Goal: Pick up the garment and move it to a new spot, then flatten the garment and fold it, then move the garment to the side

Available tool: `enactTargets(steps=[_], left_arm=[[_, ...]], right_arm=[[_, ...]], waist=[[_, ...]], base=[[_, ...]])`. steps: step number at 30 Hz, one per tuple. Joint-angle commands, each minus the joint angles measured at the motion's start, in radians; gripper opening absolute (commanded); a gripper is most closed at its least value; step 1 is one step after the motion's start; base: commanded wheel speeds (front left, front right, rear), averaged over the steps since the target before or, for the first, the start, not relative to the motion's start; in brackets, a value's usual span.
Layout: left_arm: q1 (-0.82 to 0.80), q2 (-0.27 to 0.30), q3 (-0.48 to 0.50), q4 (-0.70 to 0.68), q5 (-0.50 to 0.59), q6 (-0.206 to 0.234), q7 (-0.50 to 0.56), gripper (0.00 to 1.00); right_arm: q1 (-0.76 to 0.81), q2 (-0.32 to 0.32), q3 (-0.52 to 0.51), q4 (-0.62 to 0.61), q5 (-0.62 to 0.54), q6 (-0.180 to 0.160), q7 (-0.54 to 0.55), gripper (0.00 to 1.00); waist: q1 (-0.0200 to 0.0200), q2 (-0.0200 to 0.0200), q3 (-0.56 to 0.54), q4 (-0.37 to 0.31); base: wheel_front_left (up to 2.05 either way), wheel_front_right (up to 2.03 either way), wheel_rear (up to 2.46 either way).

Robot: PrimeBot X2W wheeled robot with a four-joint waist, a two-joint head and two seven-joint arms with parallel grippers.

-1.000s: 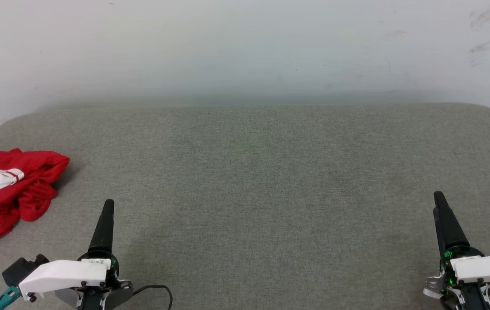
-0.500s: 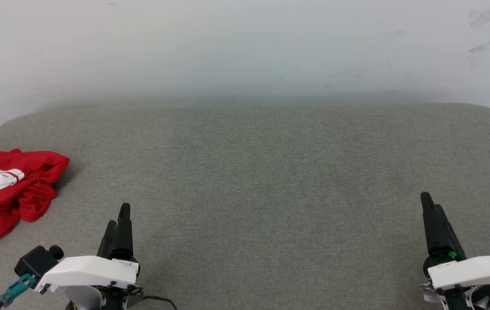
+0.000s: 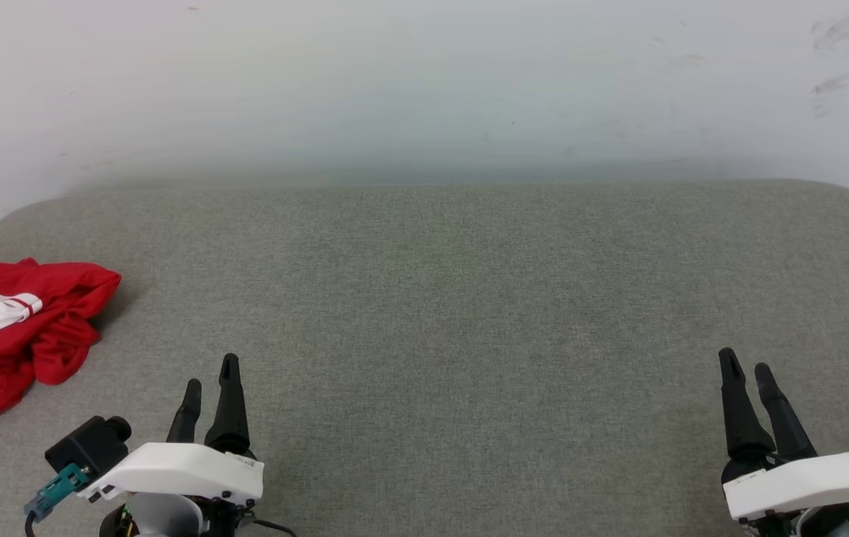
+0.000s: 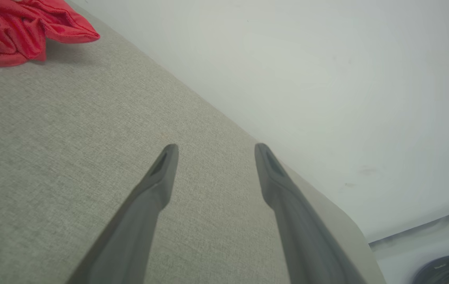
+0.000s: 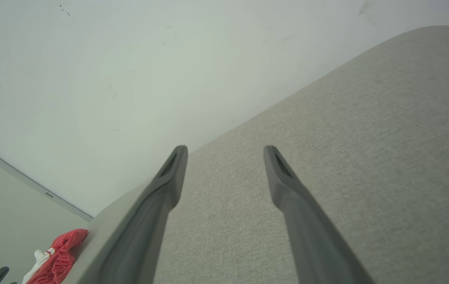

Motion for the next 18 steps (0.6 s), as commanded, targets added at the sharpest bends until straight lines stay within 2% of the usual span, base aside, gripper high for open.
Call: enactTargets(steps=[1, 18], left_arm=[[0.001, 0.008, -0.003, -0.016, 0.031, 0.009, -0.009, 1.00], [0.013, 0.023, -0.052, -0.035, 0.241, 0.054, -0.059, 1.00]], right_arm=[[-0.008, -0.001, 0.002, -0.019, -0.031, 0.000, -0.011, 1.00], [0.011, -0.001, 0.018, -0.046, -0.250, 0.000, -0.060, 1.00]], waist=[[0.0000, 0.0000, 0.000, 0.000], [0.0000, 0.0000, -0.002, 0.000]], base=[[0.00, 0.00, 0.00], [0.00, 0.00, 0.00]])
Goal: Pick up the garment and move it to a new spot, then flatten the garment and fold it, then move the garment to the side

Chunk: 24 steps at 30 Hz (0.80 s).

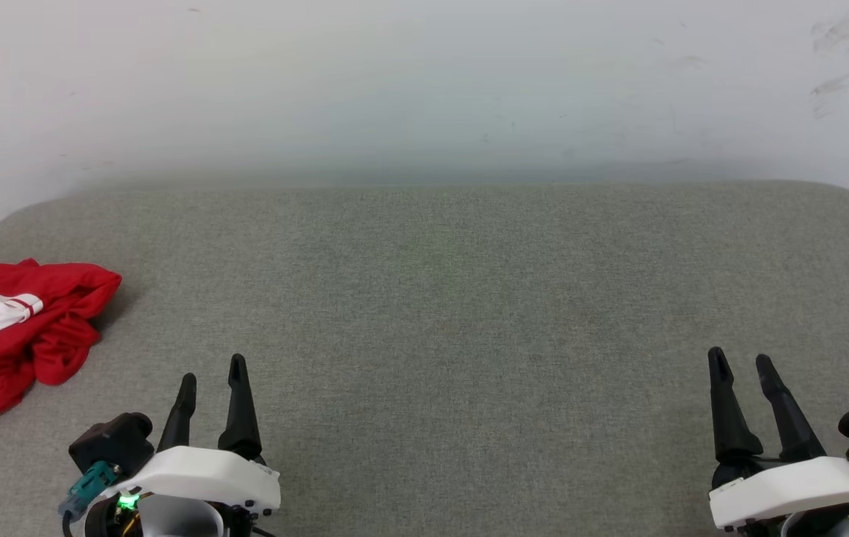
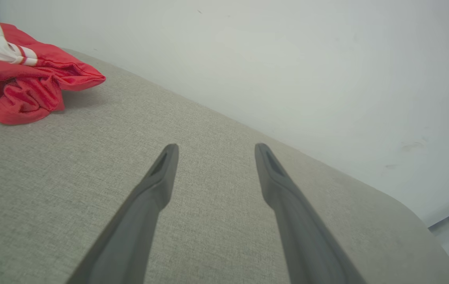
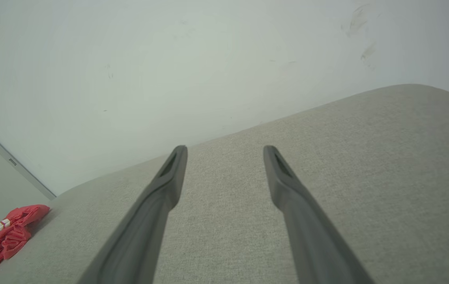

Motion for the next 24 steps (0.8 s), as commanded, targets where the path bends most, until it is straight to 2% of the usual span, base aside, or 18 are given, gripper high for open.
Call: enactTargets(steps=[1, 24], left_arm=[[-0.001, 0.008, -0.007, -0.015, 0.027, 0.008, -0.009, 1.00], [0.019, 0.016, -0.051, -0.019, 0.251, 0.045, -0.065, 1.00]], right_arm=[[0.000, 0.000, 0.002, -0.016, -0.027, 0.000, -0.009, 1.00], [0.027, 0.000, 0.014, -0.048, -0.265, 0.000, -0.066, 1.00]], waist=[[0.0000, -0.0001, 0.000, 0.000], [0.0000, -0.0001, -0.003, 0.002]], base=[[0.00, 0.00, 0.00], [0.00, 0.00, 0.00]])
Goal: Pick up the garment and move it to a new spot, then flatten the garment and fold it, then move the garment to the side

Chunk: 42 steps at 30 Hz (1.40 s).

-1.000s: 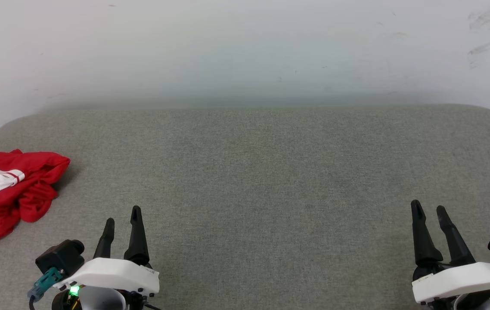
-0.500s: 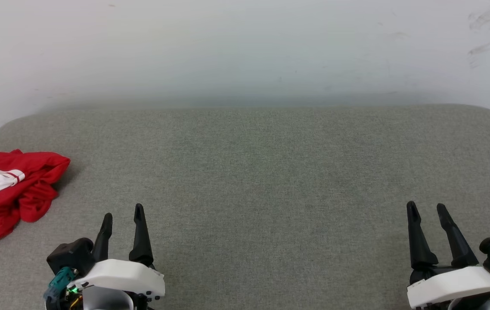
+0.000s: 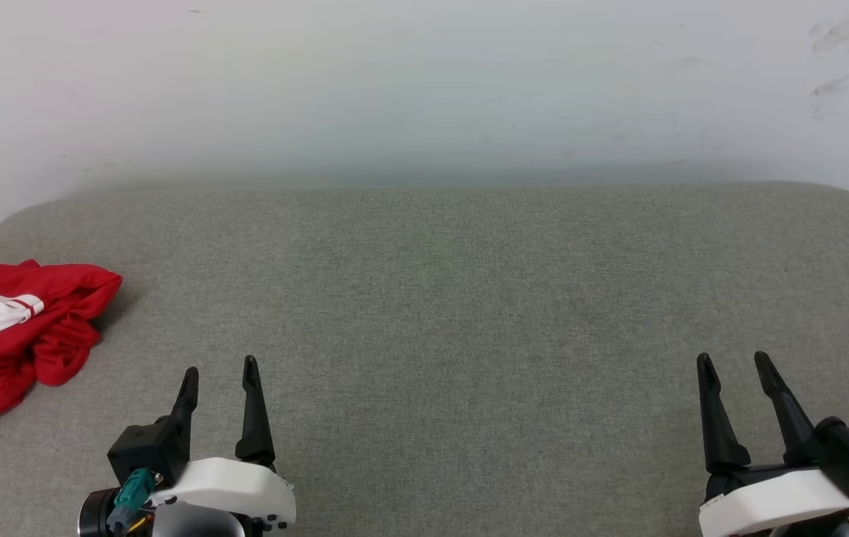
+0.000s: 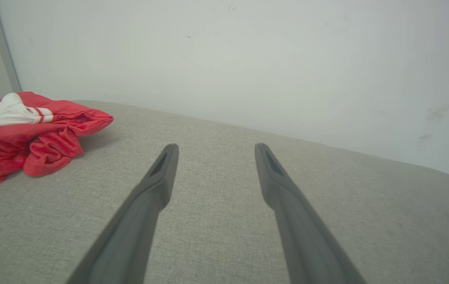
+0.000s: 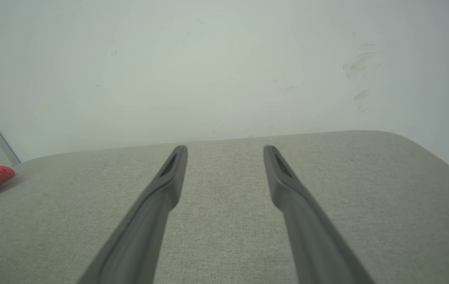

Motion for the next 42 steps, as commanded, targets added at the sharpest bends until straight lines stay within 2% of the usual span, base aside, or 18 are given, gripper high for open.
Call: enactTargets(steps=[1, 14, 27, 36, 42], left_arm=[[0.004, 0.004, -0.001, -0.008, 0.023, 0.004, -0.009, 1.00], [0.018, -0.004, -0.012, -0.007, 0.124, 0.007, -0.036, 1.00], [0.027, -0.014, 0.000, -0.003, 0.194, -0.018, -0.059, 1.00], [0.034, -0.024, 0.016, 0.004, 0.232, -0.038, -0.075, 1.00], [0.034, -0.028, 0.030, 0.017, 0.202, -0.064, -0.074, 1.00]], right_arm=[[0.003, 0.000, 0.003, -0.012, -0.024, 0.000, -0.009, 1.00], [0.014, 0.000, 0.008, -0.022, -0.130, 0.000, -0.037, 1.00], [0.026, 0.000, 0.012, -0.031, -0.198, 0.000, -0.057, 1.00], [0.033, 0.000, 0.006, -0.025, -0.189, 0.000, -0.074, 1.00], [0.034, 0.000, -0.002, -0.008, -0.131, 0.000, -0.073, 1.00]], waist=[[0.0000, 0.0000, 0.000, 0.000], [0.0000, 0.0000, -0.004, 0.001], [0.0000, 0.0000, -0.008, 0.004], [0.0000, 0.0000, -0.011, 0.010], [0.0000, 0.0000, -0.011, 0.014]], base=[[0.00, 0.00, 0.00], [0.00, 0.00, 0.00], [0.00, 0.00, 0.00], [0.00, 0.00, 0.00], [0.00, 0.00, 0.00]])
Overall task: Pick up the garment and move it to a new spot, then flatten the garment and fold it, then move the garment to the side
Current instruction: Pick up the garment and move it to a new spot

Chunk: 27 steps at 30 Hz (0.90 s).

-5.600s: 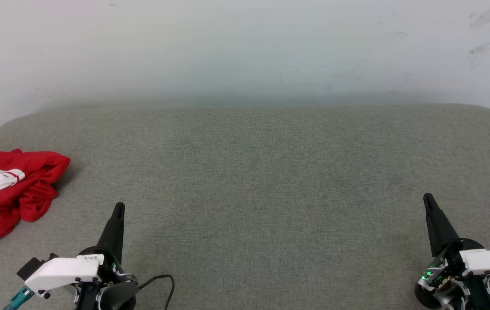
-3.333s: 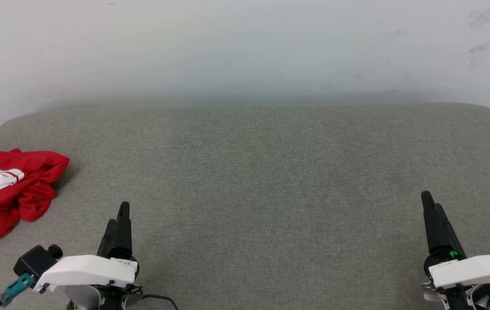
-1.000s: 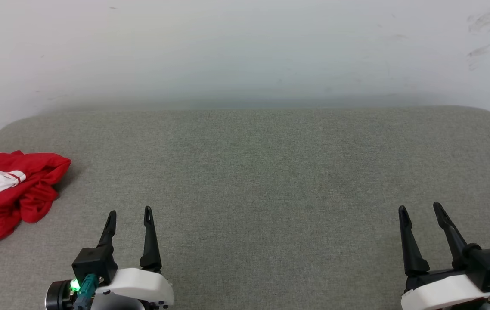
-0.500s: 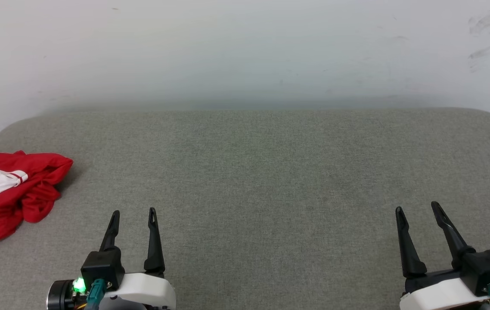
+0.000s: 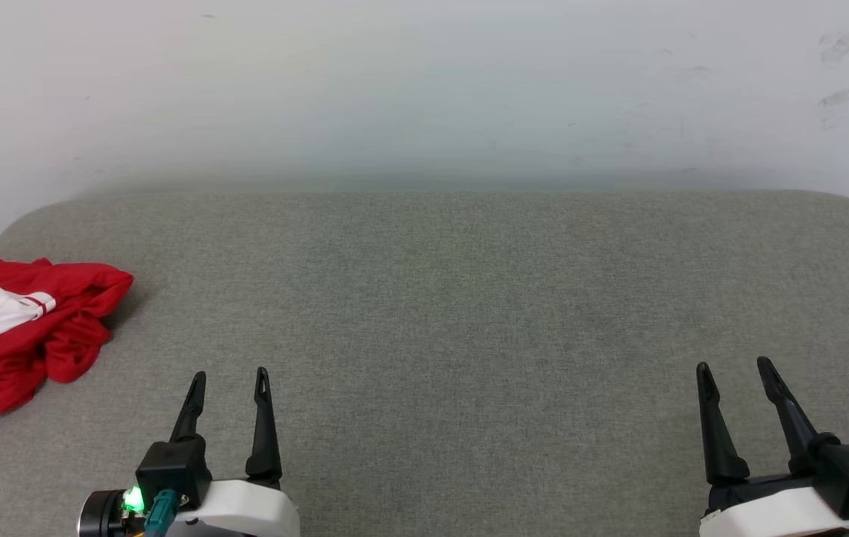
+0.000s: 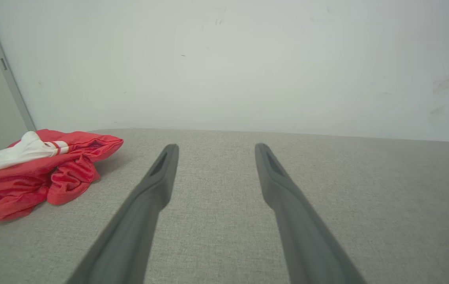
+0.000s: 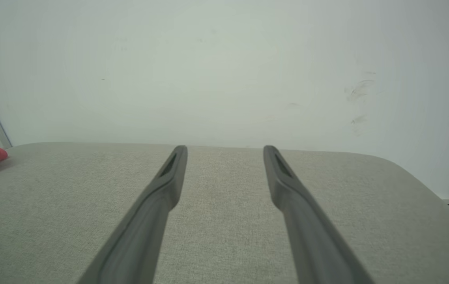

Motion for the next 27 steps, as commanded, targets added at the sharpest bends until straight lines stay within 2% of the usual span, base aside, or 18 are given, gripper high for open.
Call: enactTargets(steps=[1, 14, 20, 27], left_arm=[[0.006, -0.001, 0.002, 0.001, -0.002, -0.005, -0.004, 1.00], [-0.003, -0.003, 0.000, 0.025, -0.023, -0.015, -0.004, 1.00], [-0.015, -0.002, -0.001, 0.027, -0.022, -0.014, -0.004, 1.00], [-0.021, -0.003, 0.006, 0.032, -0.022, -0.017, -0.004, 1.00]], right_arm=[[0.009, 0.001, -0.004, 0.004, 0.008, -0.001, -0.004, 1.00], [0.011, 0.001, -0.005, 0.009, 0.027, -0.001, -0.004, 1.00], [0.016, 0.001, 0.002, 0.008, 0.024, -0.001, -0.003, 1.00], [0.020, 0.001, 0.003, 0.004, 0.022, -0.001, -0.003, 1.00]], waist=[[0.0000, 0.0000, 0.000, 0.001], [0.0000, 0.0000, 0.007, 0.019], [0.0000, 0.0000, 0.010, 0.073], [0.0000, 0.0000, 0.018, 0.179]], base=[[0.00, 0.00, 0.00], [0.00, 0.00, 0.00], [0.00, 0.00, 0.00], [0.00, 0.00, 0.00]])
